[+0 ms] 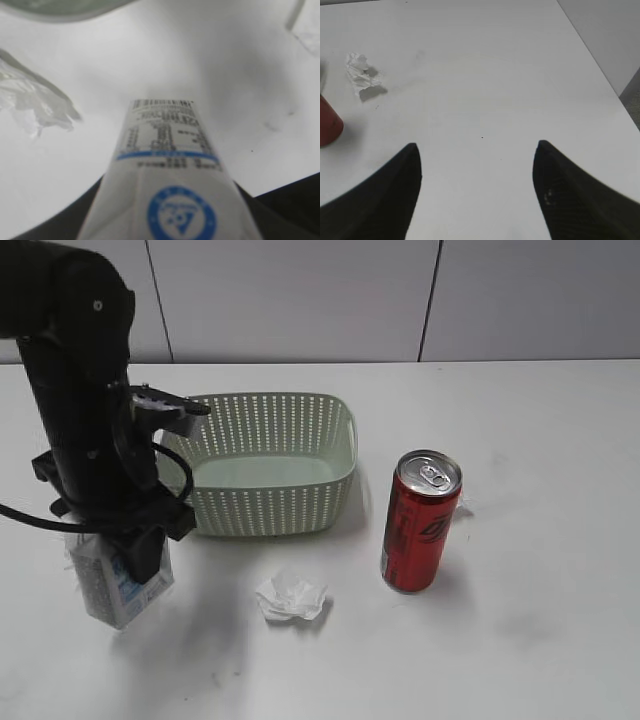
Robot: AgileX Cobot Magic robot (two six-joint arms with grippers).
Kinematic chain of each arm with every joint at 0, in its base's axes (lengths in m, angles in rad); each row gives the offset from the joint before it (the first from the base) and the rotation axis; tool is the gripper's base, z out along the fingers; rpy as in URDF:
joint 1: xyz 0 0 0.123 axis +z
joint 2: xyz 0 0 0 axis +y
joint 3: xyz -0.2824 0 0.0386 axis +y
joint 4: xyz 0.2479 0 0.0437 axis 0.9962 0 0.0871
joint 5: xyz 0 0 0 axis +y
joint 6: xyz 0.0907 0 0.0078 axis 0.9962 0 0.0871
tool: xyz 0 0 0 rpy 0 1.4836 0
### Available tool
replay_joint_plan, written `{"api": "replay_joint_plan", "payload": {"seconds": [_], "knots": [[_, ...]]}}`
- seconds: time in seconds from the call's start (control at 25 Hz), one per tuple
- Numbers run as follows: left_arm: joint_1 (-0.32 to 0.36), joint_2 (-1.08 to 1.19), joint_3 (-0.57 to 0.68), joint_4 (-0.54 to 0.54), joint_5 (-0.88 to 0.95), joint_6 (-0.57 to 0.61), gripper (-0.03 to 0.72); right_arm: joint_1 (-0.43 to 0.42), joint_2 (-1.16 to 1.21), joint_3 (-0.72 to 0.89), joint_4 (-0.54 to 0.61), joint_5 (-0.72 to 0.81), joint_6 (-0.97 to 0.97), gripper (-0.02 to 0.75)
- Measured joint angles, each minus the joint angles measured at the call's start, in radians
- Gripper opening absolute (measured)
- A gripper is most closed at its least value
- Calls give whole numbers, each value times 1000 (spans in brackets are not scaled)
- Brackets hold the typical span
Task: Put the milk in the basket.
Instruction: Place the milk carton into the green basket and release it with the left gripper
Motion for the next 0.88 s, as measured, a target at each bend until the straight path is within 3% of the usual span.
{"api": "replay_joint_plan", "payload": {"seconds": [0.52, 0.88], "knots": [[0, -84, -288, 23, 55, 0, 347, 0, 0, 0, 0, 0, 0, 554], [1, 43, -482, 45, 56, 0, 347, 0, 0, 0, 0, 0, 0, 554]]}}
